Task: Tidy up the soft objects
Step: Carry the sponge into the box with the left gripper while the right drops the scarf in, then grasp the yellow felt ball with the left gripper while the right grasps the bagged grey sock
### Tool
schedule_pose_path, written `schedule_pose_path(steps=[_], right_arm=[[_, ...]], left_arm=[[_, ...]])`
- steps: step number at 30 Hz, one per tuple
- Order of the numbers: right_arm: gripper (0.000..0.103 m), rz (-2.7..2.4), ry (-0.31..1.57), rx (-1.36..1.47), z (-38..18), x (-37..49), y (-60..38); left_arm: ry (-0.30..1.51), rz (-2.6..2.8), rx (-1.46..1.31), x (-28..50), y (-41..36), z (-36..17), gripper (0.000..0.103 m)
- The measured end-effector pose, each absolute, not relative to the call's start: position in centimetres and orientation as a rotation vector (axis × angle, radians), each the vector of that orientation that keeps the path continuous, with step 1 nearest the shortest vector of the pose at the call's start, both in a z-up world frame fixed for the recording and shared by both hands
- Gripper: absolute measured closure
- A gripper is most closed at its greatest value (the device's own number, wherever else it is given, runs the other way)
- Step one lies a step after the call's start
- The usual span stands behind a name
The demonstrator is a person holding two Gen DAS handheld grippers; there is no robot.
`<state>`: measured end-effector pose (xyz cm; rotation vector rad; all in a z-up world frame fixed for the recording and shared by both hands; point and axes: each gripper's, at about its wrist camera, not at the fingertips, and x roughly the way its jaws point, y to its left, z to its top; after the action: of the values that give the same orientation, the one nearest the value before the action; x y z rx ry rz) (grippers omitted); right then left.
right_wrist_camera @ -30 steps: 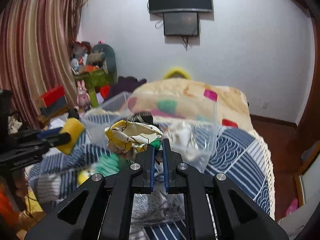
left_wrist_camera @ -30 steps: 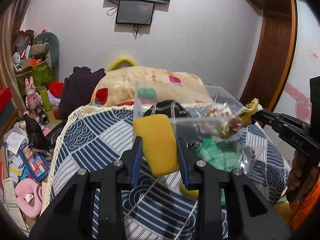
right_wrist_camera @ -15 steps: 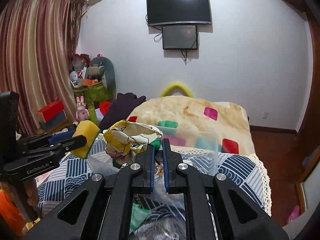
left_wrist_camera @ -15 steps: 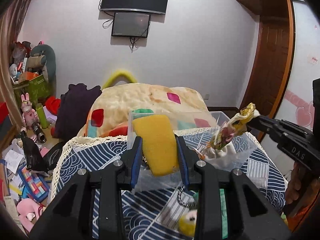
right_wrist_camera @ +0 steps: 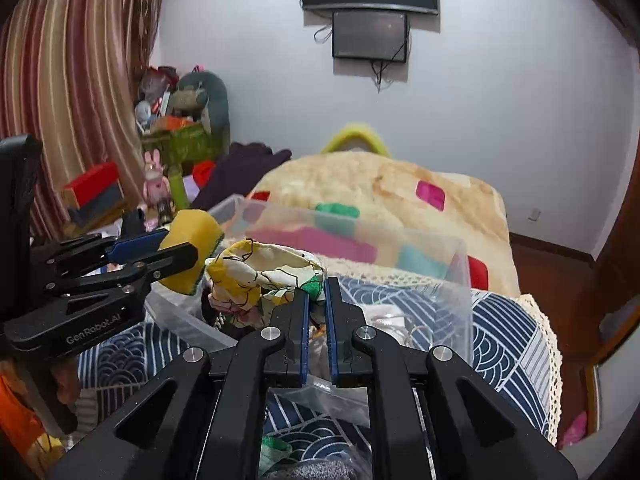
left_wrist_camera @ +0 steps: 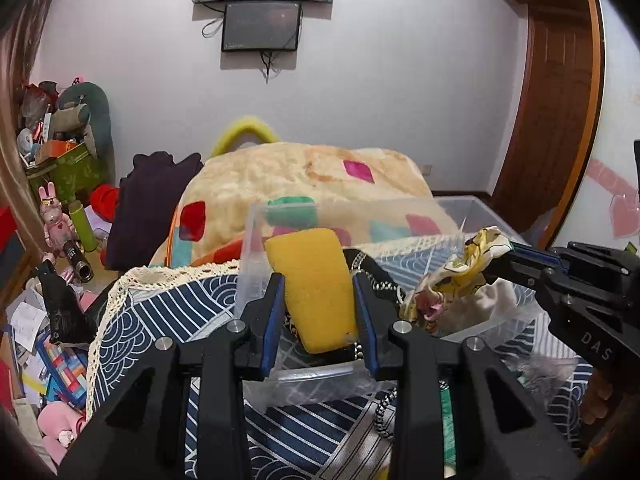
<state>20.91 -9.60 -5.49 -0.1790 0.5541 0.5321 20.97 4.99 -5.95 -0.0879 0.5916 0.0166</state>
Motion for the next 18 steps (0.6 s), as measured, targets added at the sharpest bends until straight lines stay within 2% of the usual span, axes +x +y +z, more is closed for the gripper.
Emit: schedule_pose_path(steps=[6, 12, 15, 18], right_arm=[[0.096, 0.534, 0.602, -0.226, -6.4, 21.2, -9.1], [0.095, 0.543, 0.623, -0.229, -6.4, 20.9, -9.8], [0.089, 0.547, 0.624, -0.231, -6.2, 20.5, -10.2], [0.073, 0.547, 0.620, -0.221, -5.9, 20.2, -10.7]], left_arm=[[0.628, 0.016, -0.054, 21.3, 4.1, -6.8, 0.069], [0.630, 0.014, -0.055, 20.6, 3.9, -6.7, 0.061], [0.631, 0.012, -0.057, 20.1, 3.9, -6.4, 0.057], [0.621, 0.010, -0.051, 19.4, 3.7, -6.1, 0.053]])
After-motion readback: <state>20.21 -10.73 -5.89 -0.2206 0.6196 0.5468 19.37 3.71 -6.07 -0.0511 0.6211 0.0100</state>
